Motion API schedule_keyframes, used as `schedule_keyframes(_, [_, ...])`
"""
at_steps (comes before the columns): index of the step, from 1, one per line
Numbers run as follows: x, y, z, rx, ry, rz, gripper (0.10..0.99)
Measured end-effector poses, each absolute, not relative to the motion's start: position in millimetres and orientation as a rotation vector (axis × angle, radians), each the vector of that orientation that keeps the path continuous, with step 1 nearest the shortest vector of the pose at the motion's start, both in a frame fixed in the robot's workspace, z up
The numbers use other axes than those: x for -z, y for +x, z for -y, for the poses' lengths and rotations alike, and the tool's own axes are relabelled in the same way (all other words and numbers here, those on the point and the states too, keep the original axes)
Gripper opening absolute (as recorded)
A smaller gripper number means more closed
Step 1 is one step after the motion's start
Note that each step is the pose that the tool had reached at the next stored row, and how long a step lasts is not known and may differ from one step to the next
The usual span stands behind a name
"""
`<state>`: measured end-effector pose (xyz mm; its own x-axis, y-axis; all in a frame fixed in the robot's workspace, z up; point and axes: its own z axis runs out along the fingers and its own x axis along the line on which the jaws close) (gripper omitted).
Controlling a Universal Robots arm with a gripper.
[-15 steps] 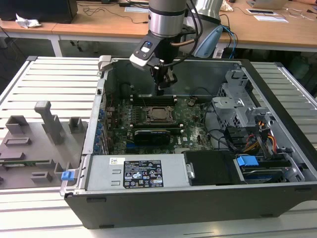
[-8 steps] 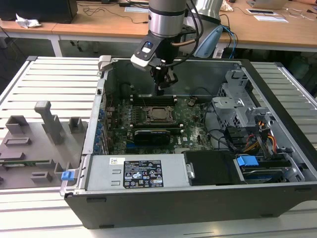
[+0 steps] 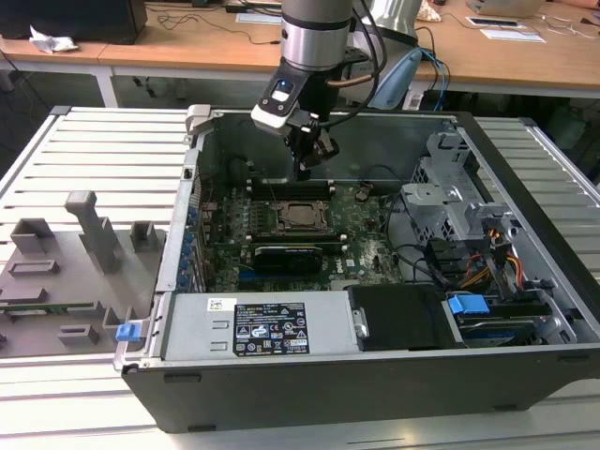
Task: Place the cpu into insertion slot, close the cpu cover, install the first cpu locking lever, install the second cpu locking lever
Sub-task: 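Install the first cpu locking lever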
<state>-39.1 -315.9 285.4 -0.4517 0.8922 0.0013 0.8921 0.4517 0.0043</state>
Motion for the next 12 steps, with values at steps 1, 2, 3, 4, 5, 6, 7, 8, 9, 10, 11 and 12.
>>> schedule_keyframes(1, [-285.5, -39.1, 315.9, -0.007, 1.618, -2.692, 0.106])
schedule_keyframes(2, [-285.4, -39.1, 315.9, -0.007, 1.597, -2.704, 0.106])
schedule_keyframes(3, [-285.4, -39.1, 315.9, -0.007, 1.578, -2.715, 0.106])
schedule_keyframes(4, [-285.4, -39.1, 315.9, -0.007, 1.562, -2.725, 0.106])
schedule_keyframes(5, [-285.4, -39.1, 315.9, -0.007, 1.554, -2.729, 0.106])
schedule_keyframes(6, [-285.4, -39.1, 315.9, -0.007, 1.546, -2.734, 0.106])
schedule_keyframes(7, [-285.4, -39.1, 315.9, -0.007, 1.536, -2.739, 0.106])
schedule_keyframes(8, [-285.4, -39.1, 315.9, -0.007, 1.530, -2.743, 0.106])
schedule_keyframes(9, [-285.4, -39.1, 315.9, -0.007, 1.519, -2.749, 0.106])
schedule_keyframes(10, [-285.4, -39.1, 315.9, -0.007, 1.510, -2.754, 0.106])
schedule_keyframes(11, [-285.3, -39.1, 315.9, -0.007, 1.503, -2.758, 0.106])
schedule_keyframes(12, [-285.3, -39.1, 315.9, -0.007, 1.491, -2.764, 0.106])
